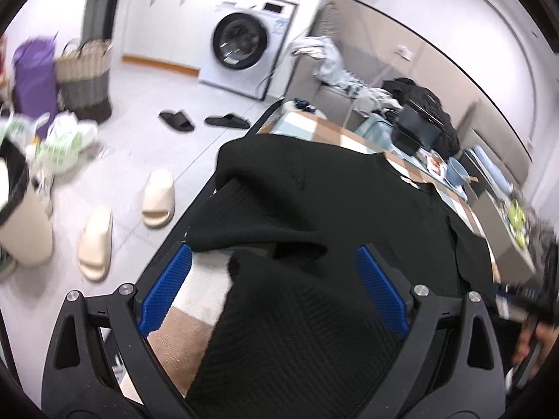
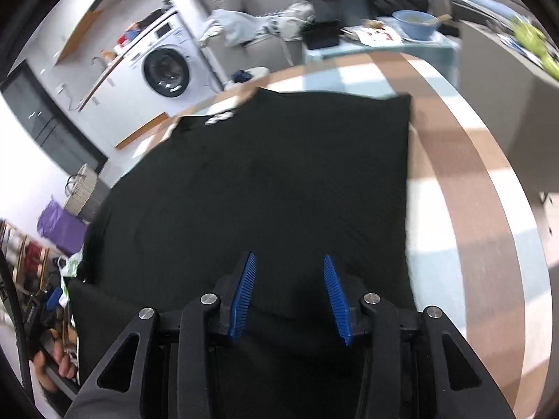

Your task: Fold small clothes

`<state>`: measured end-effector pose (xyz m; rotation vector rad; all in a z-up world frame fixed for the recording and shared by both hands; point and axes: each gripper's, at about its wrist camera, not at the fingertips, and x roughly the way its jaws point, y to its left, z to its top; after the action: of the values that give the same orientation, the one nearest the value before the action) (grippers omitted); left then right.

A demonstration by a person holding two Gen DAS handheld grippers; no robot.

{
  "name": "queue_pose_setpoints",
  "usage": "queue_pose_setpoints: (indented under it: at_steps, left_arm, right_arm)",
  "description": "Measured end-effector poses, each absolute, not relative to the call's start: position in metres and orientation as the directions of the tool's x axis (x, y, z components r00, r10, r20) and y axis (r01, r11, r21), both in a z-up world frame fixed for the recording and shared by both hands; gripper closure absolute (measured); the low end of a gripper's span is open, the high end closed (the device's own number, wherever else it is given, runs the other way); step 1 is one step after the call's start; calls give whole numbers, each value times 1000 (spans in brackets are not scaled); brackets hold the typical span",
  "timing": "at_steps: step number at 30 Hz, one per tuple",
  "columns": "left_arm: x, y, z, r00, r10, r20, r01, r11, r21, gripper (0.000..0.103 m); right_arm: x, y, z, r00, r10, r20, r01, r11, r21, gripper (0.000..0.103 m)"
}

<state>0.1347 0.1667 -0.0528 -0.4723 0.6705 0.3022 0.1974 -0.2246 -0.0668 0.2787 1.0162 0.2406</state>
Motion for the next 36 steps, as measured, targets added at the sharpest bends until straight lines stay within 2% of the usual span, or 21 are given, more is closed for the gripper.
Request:
queue_pose_setpoints:
  at_steps: [5,6,8,10,14,19,24,29,33,35,36]
  left_arm:
    - [132,200,-71,734,78,-674,-475,769,-428,12]
    - [134,208,-76,729,61,-681,-490,742,-458,16]
    - [138,228,-90,721,31,-693,-525,677,-516,26]
    - [148,241,-104,685,19,-729,-565,645,-515,42]
    - [171,251,-127,626,22,-780,-594,661,-458,56]
    - [182,254,-133,631,76,-772,-592,691,-415,96]
    - [181,250,-109,671,142,-728,-573,723,-386,99]
    - [196,233,-49,727,217,-651,-530,781,-330,99]
    - [231,184,-1,803,161,-573,-380,880,-285,100]
    - [250,142,15,838,72,-541,-256,928,-272,100]
    - [260,117,18,846,-15,-533,-159,947,-278,100]
  right_arm:
    - [177,-247,-64,542,348,-765,-41,920,390,51]
    - [172,-249,-63,549,353,-757,-40,916,399,51]
    - [166,-249,-60,559,356,-749,-39,913,405,51]
    - [159,-252,-58,569,352,-743,-31,912,409,51]
    - [156,-255,-54,583,348,-735,-16,909,417,51]
    - [150,-264,-51,606,327,-725,18,906,424,51]
    - [147,-273,-51,620,322,-716,43,897,441,51]
    - [140,-278,-51,634,335,-697,44,884,465,50]
    - [134,-282,-52,637,338,-693,48,880,473,50]
    - [131,-285,-51,642,335,-690,53,878,476,49]
    - [129,-287,-50,645,330,-689,58,878,476,49]
